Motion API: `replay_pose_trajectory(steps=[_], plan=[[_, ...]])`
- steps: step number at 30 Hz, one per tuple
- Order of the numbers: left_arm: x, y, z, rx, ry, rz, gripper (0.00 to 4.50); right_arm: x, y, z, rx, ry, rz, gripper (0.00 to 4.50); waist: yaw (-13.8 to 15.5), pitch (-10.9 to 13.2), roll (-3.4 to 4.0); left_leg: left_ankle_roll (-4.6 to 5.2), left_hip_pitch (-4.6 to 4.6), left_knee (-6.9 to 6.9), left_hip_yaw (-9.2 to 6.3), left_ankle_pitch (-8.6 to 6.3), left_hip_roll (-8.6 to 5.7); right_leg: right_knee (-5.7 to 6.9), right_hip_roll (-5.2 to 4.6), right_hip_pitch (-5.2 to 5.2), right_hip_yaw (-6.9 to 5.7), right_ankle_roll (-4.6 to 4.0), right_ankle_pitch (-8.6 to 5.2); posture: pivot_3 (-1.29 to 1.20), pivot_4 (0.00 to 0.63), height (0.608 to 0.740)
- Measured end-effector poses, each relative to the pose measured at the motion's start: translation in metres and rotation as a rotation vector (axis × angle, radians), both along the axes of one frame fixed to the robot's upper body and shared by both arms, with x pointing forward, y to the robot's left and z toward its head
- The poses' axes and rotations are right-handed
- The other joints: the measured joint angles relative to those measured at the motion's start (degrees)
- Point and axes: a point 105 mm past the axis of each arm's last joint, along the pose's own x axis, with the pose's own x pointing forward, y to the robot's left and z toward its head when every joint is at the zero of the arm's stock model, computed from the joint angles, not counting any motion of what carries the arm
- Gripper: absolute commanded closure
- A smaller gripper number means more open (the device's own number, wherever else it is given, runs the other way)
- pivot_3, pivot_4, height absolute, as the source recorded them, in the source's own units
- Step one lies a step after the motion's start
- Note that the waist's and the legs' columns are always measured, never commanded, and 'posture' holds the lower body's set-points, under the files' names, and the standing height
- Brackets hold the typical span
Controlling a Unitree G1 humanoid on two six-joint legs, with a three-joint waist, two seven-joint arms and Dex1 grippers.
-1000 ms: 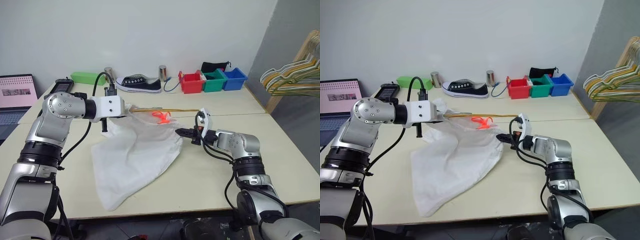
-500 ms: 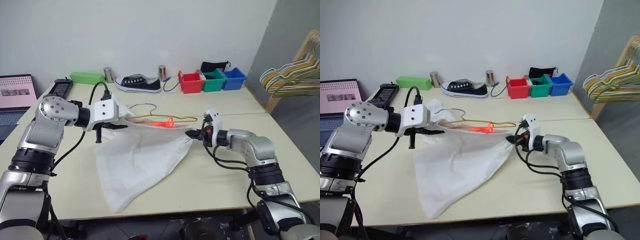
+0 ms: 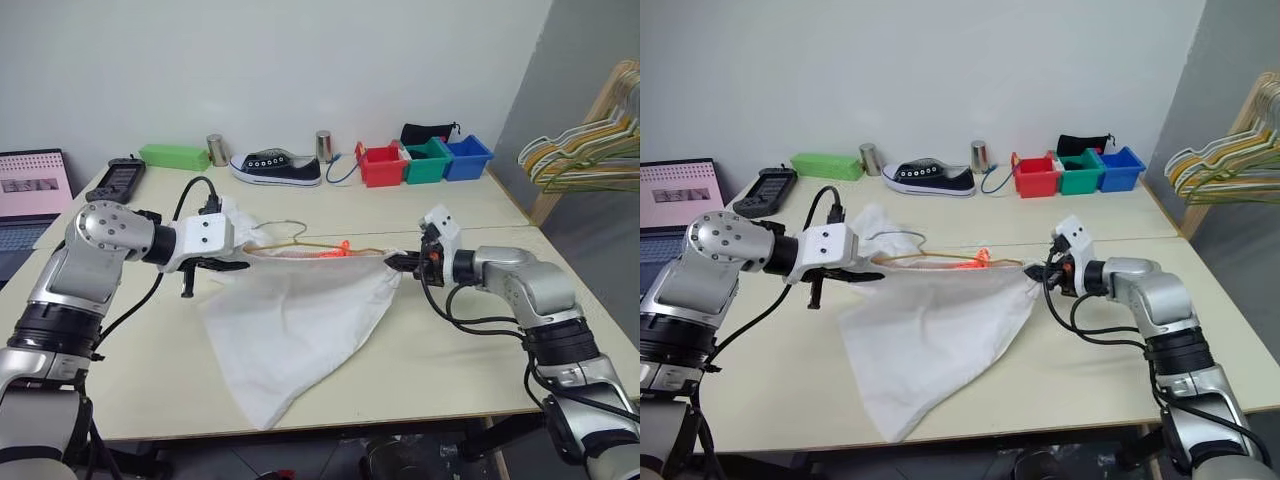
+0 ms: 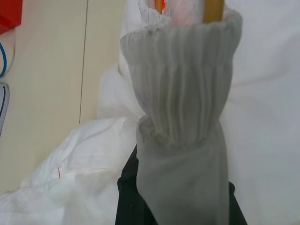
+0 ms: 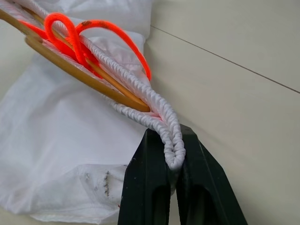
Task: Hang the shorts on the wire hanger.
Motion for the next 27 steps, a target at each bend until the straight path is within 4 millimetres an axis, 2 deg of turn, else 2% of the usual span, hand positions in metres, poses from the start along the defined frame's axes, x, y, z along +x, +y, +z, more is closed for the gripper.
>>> replay_pose_trajectory(steps=[6, 9, 12, 14, 17, 19, 21, 27], plan=[[0.003, 0.007, -0.011, 0.079, -0.011, 0.003, 4.5, -0.001, -0.003, 0.009, -0.039, -0.034, 0.034, 4.49, -0.13, 0.0, 0.0, 0.0, 0.01, 0.01, 0.01, 0.0, 0.0, 0.0, 0.0, -0.01, 0.02, 0.0, 0.0, -0.25, 0.0, 0.74], [0.007, 0.01, -0.012, 0.105, -0.038, 0.017, 4.5, -0.001, 0.007, 0.032, -0.053, -0.111, 0.076, 4.49, -0.44, 0.02, 0.03, 0.0, 0.01, 0.01, 0.02, 0.0, 0.01, 0.02, 0.0, -0.04, 0.04, 0.0, 0.0, -0.26, 0.0, 0.74], [0.017, -0.005, -0.01, 0.05, -0.076, 0.02, 4.5, -0.006, 0.029, 0.067, -0.059, -0.224, 0.133, 4.49, -0.27, 0.01, 0.01, 0.0, -0.01, 0.0, -0.01, 0.0, 0.02, 0.01, 0.0, -0.04, 0.01, 0.01, 0.0, -0.26, 0.0, 0.74], [0.021, -0.013, -0.014, 0.026, -0.085, 0.026, 4.5, -0.012, 0.045, 0.082, -0.058, -0.294, 0.167, 4.49, -0.27, -0.01, -0.02, 0.0, -0.01, 0.0, -0.01, 0.0, 0.03, 0.0, 0.0, -0.03, 0.0, 0.01, 0.0, -0.26, 0.0, 0.74], [0.028, -0.037, -0.019, -0.053, -0.097, 0.028, 4.5, -0.02, 0.069, 0.082, -0.078, -0.332, 0.217, 4.49, -0.2, -0.01, -0.02, 0.0, -0.05, 0.01, -0.02, 0.0, 0.0, 0.0, -0.01, -0.03, 0.01, 0.0, 0.0, -0.26, 0.0, 0.74], [0.03, -0.048, -0.021, -0.084, -0.097, 0.023, 4.5, -0.024, 0.076, 0.077, -0.112, -0.344, 0.25, 4.49, -0.1, -0.01, -0.02, 0.0, -0.07, 0.01, -0.02, 0.0, -0.01, -0.01, -0.03, -0.04, 0.0, 0.0, 0.0, -0.26, 0.0, 0.74], [0.031, -0.051, -0.02, -0.089, -0.104, 0.035, 4.5, -0.021, 0.073, 0.074, -0.153, -0.366, 0.24, 3.9, -0.13, -0.01, -0.02, 0.0, -0.06, 0.01, -0.02, 0.0, -0.02, -0.01, -0.04, -0.04, 0.01, 0.0, 0.0, -0.26, 0.0, 0.74], [0.033, -0.054, -0.019, -0.102, -0.113, 0.055, 4.5, -0.019, 0.064, 0.074, -0.209, -0.395, 0.242, 2.63, -0.36, -0.01, -0.01, 0.0, -0.03, 0.01, -0.03, 0.0, -0.01, 0.01, -0.04, -0.04, -0.01, 0.0, 0.0, -0.25, 0.0, 0.74]])
